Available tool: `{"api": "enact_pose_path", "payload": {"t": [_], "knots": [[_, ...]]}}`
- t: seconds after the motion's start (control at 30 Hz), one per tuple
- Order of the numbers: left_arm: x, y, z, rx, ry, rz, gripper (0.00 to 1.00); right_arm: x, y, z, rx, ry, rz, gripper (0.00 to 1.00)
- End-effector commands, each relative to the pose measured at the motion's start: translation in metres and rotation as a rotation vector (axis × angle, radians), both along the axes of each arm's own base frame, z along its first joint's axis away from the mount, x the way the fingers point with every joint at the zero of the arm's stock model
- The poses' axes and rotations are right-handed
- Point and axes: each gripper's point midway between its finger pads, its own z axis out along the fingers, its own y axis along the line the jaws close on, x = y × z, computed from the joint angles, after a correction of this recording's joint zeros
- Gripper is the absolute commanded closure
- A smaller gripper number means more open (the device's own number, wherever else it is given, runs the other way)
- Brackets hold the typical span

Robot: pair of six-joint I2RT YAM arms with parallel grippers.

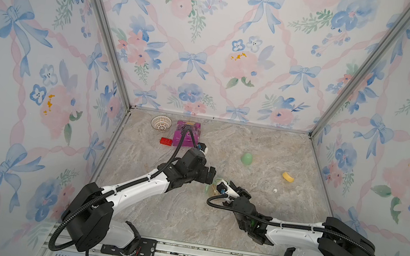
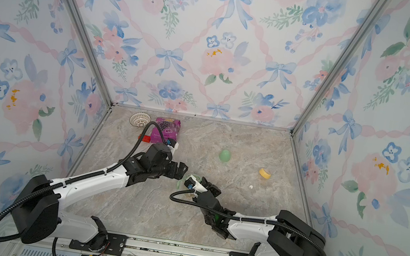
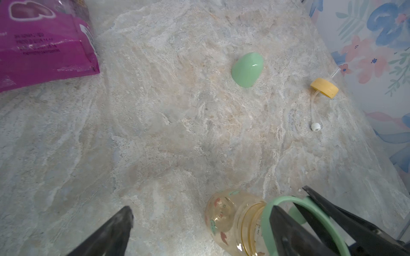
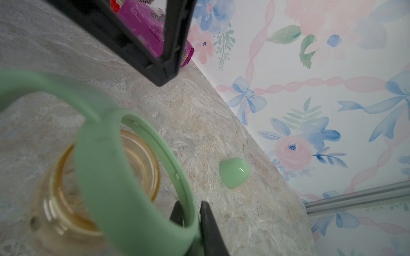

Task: Assemble the baby bottles
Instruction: Put on the handle of the baby bottle.

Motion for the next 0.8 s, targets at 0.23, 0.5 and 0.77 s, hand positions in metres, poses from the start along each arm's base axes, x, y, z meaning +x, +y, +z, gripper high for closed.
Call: {"api": "enact_pose_path", "payload": {"t": [0.23,0.5,0.77], "knots": [[0.006,-0.008,0.011,-0.047,-0.017,0.020,0.02,0.007,0.013,0.013,0.018,-0.044,-0.009,0.97],[0.008,-0.016,0.003,-0.048,0.010,0.005,0.02,-0.002,0.015,-0.001,-0.017,-0.020,0.013,0.94],[0.004,-0.032,-0.004,-0.043,0.033,-0.038,0.02,-0.007,0.009,-0.006,-0.017,-0.007,0.014,0.89]]}}
